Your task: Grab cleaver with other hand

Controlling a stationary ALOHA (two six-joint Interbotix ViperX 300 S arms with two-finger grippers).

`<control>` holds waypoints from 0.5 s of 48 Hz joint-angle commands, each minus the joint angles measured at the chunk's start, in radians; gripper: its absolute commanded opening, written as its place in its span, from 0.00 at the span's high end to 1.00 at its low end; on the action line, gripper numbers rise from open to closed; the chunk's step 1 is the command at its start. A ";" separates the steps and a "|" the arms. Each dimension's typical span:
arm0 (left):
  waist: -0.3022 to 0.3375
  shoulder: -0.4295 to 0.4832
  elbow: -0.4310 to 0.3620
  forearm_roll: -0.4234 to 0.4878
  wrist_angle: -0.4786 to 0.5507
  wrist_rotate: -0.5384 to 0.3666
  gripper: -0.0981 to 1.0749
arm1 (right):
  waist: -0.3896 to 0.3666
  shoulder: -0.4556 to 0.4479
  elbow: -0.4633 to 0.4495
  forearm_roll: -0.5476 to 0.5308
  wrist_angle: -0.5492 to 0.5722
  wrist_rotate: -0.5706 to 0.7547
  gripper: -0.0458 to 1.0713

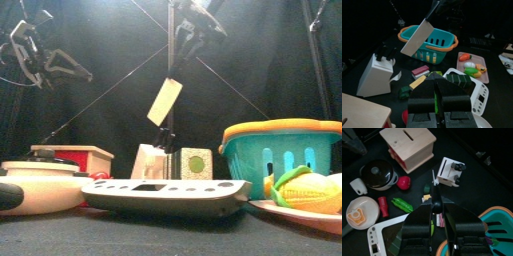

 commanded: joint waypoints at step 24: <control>-0.163 0.002 0.014 0.003 -0.080 -0.002 0.70 | 0.150 -0.331 0.468 -0.437 -0.356 0.500 0.58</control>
